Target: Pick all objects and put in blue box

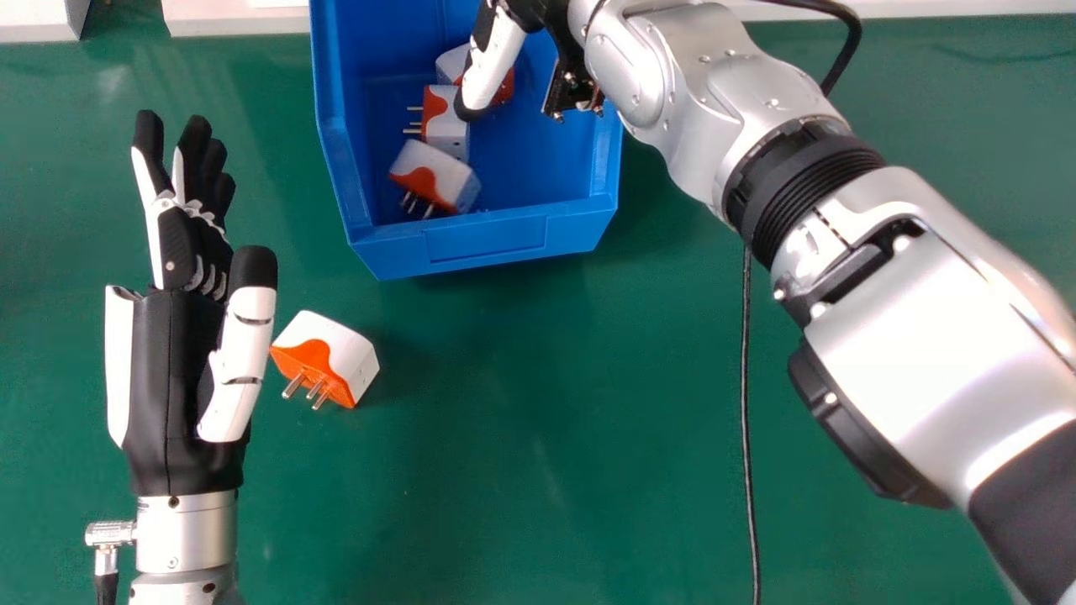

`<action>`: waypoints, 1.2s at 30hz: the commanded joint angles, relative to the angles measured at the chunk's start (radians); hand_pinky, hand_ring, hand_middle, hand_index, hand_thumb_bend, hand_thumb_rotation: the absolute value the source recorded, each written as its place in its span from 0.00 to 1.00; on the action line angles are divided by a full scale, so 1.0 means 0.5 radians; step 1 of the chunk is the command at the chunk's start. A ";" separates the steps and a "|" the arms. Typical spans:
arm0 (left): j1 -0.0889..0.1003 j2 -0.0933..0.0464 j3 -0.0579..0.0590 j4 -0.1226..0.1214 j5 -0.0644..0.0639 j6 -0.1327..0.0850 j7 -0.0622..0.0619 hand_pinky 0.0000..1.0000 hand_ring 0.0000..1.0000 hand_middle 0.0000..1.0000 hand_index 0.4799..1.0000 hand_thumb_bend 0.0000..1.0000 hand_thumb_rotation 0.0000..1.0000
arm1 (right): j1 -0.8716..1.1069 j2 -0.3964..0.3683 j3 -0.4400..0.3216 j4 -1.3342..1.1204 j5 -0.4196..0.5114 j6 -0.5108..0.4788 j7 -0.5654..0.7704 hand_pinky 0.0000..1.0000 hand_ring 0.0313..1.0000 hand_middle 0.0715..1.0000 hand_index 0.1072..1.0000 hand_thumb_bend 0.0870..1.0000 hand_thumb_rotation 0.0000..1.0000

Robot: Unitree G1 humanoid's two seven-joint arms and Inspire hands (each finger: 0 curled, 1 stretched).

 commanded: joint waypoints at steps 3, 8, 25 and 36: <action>-0.026 0.041 0.064 0.002 -0.052 -0.075 0.023 1.00 1.00 1.00 0.94 0.50 0.79 | 0.043 -0.094 -0.149 -0.096 0.168 -0.184 -0.139 0.65 0.78 0.83 0.83 0.97 0.17; -0.049 0.060 0.131 0.050 -0.030 -0.111 0.069 1.00 1.00 1.00 0.94 0.69 0.82 | 0.221 -0.172 -0.243 -0.191 0.282 -0.481 -0.226 0.63 0.76 0.80 0.82 0.95 0.15; 0.087 0.084 0.317 -0.221 0.392 0.056 0.515 1.00 1.00 1.00 0.97 0.78 0.91 | 1.079 -0.292 -0.162 -1.145 0.407 -1.099 0.254 0.61 0.74 0.79 0.81 0.93 0.11; 0.094 0.088 0.259 -0.215 0.380 0.056 0.526 1.00 1.00 1.00 0.97 0.79 0.92 | 1.030 -0.205 0.074 -1.234 0.185 -1.179 0.316 0.62 0.74 0.80 0.80 0.94 0.14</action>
